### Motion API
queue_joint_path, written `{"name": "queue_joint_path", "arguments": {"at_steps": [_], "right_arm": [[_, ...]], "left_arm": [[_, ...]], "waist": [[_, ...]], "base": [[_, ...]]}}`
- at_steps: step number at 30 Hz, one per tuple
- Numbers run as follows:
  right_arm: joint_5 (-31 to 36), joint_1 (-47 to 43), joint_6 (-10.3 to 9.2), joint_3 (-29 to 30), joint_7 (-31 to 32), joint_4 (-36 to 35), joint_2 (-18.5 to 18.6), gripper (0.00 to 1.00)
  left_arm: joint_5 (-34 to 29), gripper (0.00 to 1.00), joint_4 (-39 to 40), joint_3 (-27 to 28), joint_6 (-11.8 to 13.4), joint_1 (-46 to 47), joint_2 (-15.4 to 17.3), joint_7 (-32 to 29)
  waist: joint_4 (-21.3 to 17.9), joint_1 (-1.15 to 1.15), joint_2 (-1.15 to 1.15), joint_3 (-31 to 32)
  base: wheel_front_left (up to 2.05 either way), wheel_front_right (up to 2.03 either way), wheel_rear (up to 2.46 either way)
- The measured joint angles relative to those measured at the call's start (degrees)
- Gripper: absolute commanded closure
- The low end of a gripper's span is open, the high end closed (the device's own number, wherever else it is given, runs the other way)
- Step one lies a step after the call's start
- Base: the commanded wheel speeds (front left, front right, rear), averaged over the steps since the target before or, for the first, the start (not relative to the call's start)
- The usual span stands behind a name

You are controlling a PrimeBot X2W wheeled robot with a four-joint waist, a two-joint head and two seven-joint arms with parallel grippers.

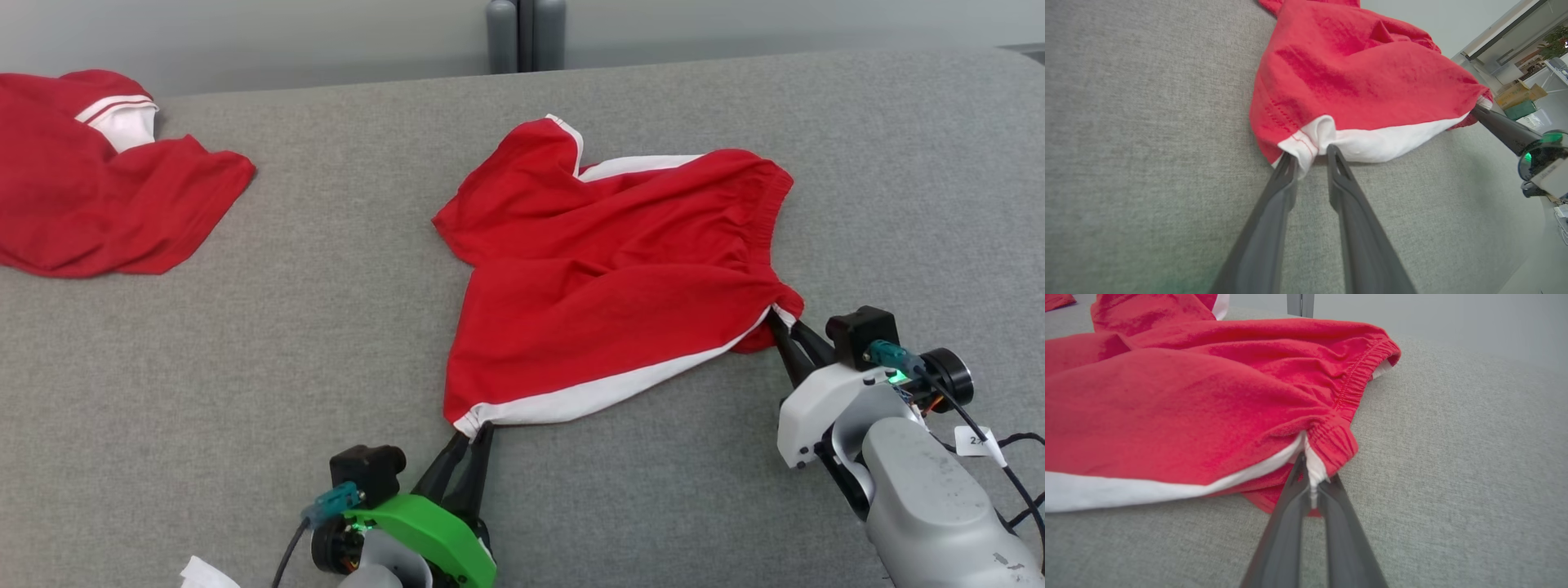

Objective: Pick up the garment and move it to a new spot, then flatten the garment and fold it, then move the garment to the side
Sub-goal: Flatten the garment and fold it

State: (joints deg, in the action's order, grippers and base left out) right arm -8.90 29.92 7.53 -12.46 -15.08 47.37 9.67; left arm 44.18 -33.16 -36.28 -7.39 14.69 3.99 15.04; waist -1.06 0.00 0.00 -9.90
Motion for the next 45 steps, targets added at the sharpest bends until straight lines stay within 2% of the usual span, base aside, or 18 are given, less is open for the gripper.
{"name": "queue_joint_path", "arguments": {"at_steps": [6,16,23,27,34,39,45], "right_arm": [[0.08,0.0,0.0,0.27,0.0,-0.55,-0.12,1.0],[0.35,-1.08,0.0,2.0,0.0,-4.63,0.21,1.0],[-0.97,-2.48,0.0,2.41,0.0,-12.74,0.78,1.0],[-1.86,-3.0,0.0,1.99,-0.01,-19.41,2.18,1.0],[-2.86,-3.77,0.0,1.21,1.38,-32.23,5.14,1.0],[-4.67,-4.06,0.0,2.64,5.53,-44.09,6.31,1.0],[-5.2,-4.06,0.0,6.11,11.7,-57.47,7.25,1.0]], "left_arm": [[0.64,1.0,0.58,2.65,0.0,0.04,-0.4,0.0],[-2.22,1.0,5.47,8.55,0.0,-1.51,0.58,0.09],[-5.56,1.0,12.81,11.69,0.0,-3.03,2.5,0.09],[-7.57,1.0,18.48,12.48,0.0,-3.08,5.61,0.09],[-11.33,1.0,28.96,14.36,0.0,-0.75,14.6,-0.09],[-12.24,1.0,38.77,16.7,-0.01,3.14,20.79,-4.45],[-11.88,1.0,48.74,19.86,0.42,7.77,25.49,-10.31]], "waist": [[-0.08,0.0,0.0,-0.35],[0.44,0.0,0.0,1.18],[0.74,0.0,0.0,3.49],[0.6,0.0,0.0,5.29],[-0.04,0.0,0.0,9.13],[-0.63,0.0,0.0,11.32],[-1.41,0.0,0.0,12.19]], "base": [[0.0,0.0,0.0],[0.0,0.0,0.0],[0.0,0.0,0.0],[0.0,0.0,0.0],[0.0,0.0,0.0],[0.0,0.0,0.0],[0.0,0.0,0.0]]}}
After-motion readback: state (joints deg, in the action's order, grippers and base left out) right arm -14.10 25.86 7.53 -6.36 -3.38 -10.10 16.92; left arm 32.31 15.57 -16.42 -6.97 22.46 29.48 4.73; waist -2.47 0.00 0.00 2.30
